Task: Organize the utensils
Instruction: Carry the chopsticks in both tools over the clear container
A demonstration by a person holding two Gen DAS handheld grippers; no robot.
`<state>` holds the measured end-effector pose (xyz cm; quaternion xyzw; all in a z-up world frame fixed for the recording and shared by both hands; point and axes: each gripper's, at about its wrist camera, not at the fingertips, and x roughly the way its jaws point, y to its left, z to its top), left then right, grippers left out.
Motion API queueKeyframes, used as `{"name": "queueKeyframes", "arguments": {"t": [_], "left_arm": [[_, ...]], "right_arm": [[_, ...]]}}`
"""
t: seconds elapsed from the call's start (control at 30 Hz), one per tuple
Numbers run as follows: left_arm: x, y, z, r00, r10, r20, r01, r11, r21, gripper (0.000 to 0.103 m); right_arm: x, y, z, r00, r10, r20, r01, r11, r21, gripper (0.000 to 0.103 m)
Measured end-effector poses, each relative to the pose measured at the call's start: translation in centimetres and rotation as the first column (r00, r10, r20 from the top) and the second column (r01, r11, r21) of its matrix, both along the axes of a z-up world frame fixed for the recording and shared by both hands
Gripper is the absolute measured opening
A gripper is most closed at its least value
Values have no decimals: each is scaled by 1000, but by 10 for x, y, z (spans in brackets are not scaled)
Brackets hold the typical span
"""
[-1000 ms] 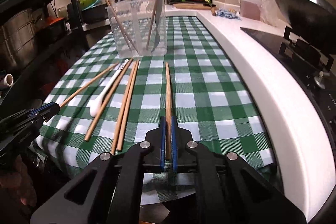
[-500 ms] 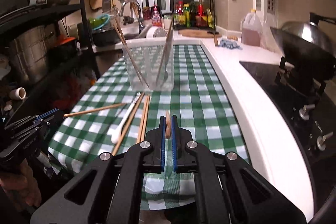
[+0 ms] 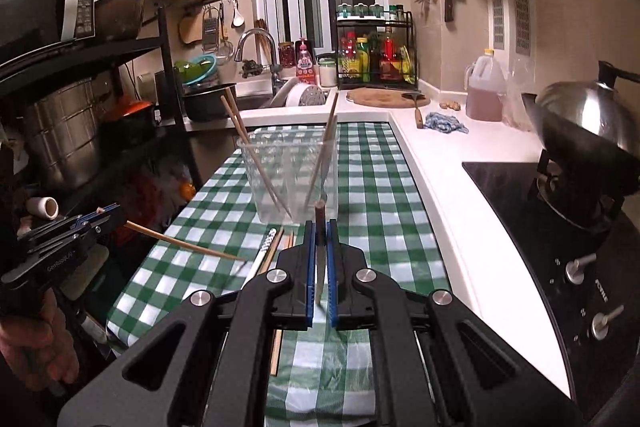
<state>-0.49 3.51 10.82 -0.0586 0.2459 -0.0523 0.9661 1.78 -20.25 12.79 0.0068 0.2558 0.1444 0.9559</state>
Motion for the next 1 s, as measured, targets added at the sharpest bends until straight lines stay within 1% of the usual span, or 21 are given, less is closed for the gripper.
{"name": "queueKeyframes", "arguments": {"t": [0.13, 0.37, 0.57, 0.7, 0.9, 1.0], "left_arm": [[13, -1, 12, 1000, 0, -3, 0, 1000, -5, 7], [36, -4, 30, 999, -8, -33, 8, 1000, -2, 7], [58, -3, 38, 997, -28, -68, 26, 999, -34, 7], [69, 2, 45, 996, -37, -75, 35, 999, -39, 7], [89, 22, 71, 995, -51, -86, 42, 994, -104, 7], [101, 31, 92, 995, -62, -75, 53, 991, -126, 7]], "right_arm": [[10, 2, 6, 1000, 8, 2, -8, 1000, 8, 5], [27, 8, 16, 1000, 22, 12, -22, 1000, 16, 5], [41, 13, 20, 999, 31, 9, -31, 999, 18, 5], [49, 13, 26, 999, 37, 12, -37, 999, 13, 5], [69, 8, 51, 998, 55, 16, -56, 998, 26, 5], [79, 10, 74, 996, 79, 41, -80, 996, 32, 5]]}}
